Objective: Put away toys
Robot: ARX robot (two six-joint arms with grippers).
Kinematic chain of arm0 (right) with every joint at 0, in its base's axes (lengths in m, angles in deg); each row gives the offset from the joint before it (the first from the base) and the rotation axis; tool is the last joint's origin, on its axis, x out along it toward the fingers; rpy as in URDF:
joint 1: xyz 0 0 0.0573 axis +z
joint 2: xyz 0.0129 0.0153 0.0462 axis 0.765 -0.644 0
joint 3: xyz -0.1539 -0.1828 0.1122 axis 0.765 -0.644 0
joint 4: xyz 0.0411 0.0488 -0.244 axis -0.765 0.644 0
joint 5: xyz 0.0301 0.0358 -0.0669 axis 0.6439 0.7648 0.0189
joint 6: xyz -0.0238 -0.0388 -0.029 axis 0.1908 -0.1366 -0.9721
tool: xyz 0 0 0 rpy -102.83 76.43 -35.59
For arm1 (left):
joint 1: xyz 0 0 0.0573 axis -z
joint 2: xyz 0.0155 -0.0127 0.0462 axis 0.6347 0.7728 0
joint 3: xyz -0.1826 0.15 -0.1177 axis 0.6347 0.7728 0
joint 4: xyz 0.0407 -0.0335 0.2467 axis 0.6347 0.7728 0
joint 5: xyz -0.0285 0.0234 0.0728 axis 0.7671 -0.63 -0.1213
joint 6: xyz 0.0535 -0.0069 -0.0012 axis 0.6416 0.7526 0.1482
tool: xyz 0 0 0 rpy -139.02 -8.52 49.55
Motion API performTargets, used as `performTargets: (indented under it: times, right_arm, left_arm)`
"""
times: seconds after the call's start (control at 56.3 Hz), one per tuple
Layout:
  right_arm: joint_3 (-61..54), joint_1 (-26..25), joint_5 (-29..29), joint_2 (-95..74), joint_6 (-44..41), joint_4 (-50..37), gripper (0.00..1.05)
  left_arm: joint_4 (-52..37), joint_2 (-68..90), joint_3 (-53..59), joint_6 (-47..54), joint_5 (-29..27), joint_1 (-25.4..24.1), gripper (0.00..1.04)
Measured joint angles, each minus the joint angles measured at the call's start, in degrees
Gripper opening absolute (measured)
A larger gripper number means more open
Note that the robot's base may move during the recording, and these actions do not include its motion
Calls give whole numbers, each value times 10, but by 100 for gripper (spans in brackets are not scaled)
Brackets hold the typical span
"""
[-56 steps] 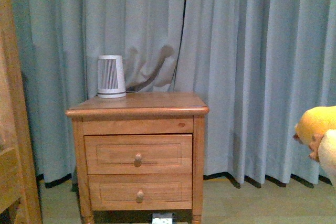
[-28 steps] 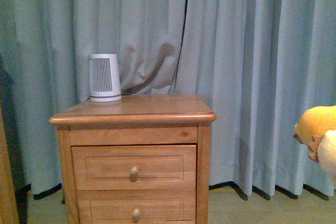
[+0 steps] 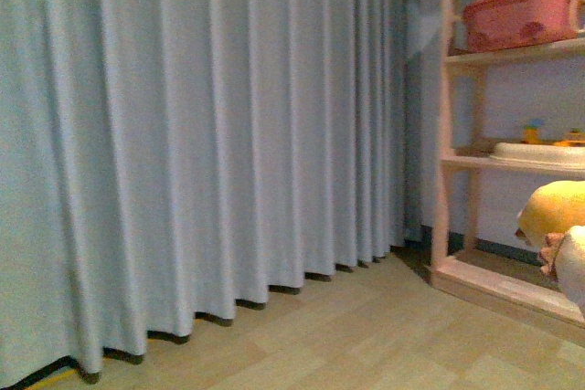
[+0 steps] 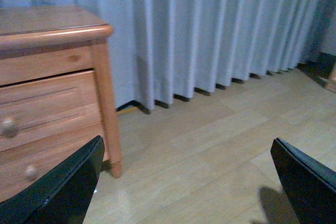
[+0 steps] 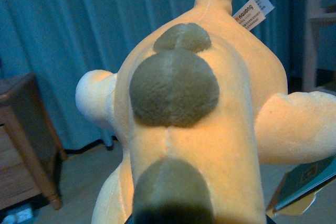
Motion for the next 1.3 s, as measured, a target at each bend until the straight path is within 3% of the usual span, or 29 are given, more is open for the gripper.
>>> performTargets:
  times: [1.297]
  right_arm:
    - [0, 0, 2, 0, 0, 0, 7]
  left_arm:
    - [0, 0, 0, 0, 1, 2, 98]
